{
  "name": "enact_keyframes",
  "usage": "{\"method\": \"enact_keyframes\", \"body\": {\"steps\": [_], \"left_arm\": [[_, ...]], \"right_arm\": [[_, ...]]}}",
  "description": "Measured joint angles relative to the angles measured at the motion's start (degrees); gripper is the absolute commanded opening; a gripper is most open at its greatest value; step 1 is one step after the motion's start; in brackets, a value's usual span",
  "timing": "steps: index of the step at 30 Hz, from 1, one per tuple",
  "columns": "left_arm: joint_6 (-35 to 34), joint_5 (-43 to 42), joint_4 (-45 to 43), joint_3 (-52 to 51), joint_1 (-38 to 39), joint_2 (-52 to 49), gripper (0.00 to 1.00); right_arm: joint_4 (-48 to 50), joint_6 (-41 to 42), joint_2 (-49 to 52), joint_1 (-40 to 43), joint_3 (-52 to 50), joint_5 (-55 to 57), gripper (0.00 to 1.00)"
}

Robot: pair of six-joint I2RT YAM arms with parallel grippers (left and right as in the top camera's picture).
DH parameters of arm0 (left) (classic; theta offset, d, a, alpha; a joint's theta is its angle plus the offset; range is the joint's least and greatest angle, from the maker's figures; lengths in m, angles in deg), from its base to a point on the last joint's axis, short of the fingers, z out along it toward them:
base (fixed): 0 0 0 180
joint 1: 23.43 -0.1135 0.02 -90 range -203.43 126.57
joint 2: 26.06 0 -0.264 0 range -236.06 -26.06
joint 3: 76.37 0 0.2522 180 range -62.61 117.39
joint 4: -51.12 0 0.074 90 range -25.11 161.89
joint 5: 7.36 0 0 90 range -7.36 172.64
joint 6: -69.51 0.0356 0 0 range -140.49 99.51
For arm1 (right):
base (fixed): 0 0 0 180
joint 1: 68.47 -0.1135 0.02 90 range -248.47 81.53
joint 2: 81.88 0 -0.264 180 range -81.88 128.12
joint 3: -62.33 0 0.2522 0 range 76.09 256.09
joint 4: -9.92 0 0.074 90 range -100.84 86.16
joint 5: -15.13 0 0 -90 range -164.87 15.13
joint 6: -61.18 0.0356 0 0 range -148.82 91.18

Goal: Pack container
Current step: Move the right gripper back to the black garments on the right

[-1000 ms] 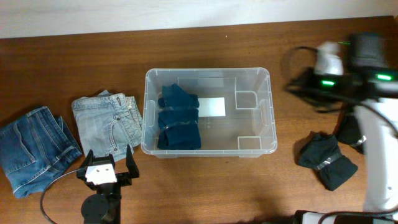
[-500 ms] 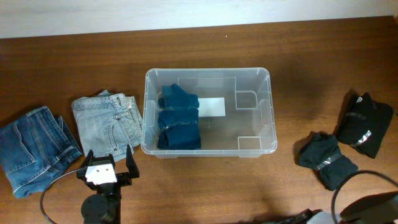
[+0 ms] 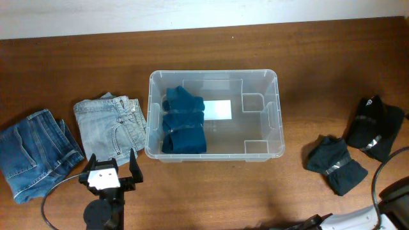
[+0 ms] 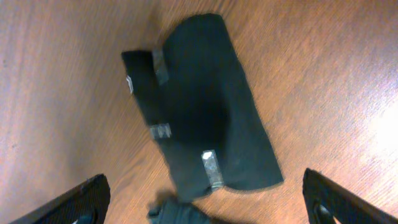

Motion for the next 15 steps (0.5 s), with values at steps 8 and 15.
{"method": "enact_keyframes", "body": {"steps": [8, 15], "left_arm": [[0.0, 0.0, 0.0, 0.0, 0.0, 0.0, 0.99], [0.0, 0.0, 0.02, 0.0, 0.0, 0.0, 0.99]], "right_arm": [[7.3, -3.41, 3.69, -0.11, 0.0, 0.02, 0.89], [10.91, -7.19, 10.34, -2.56, 0.0, 0.24, 0.82]]}}
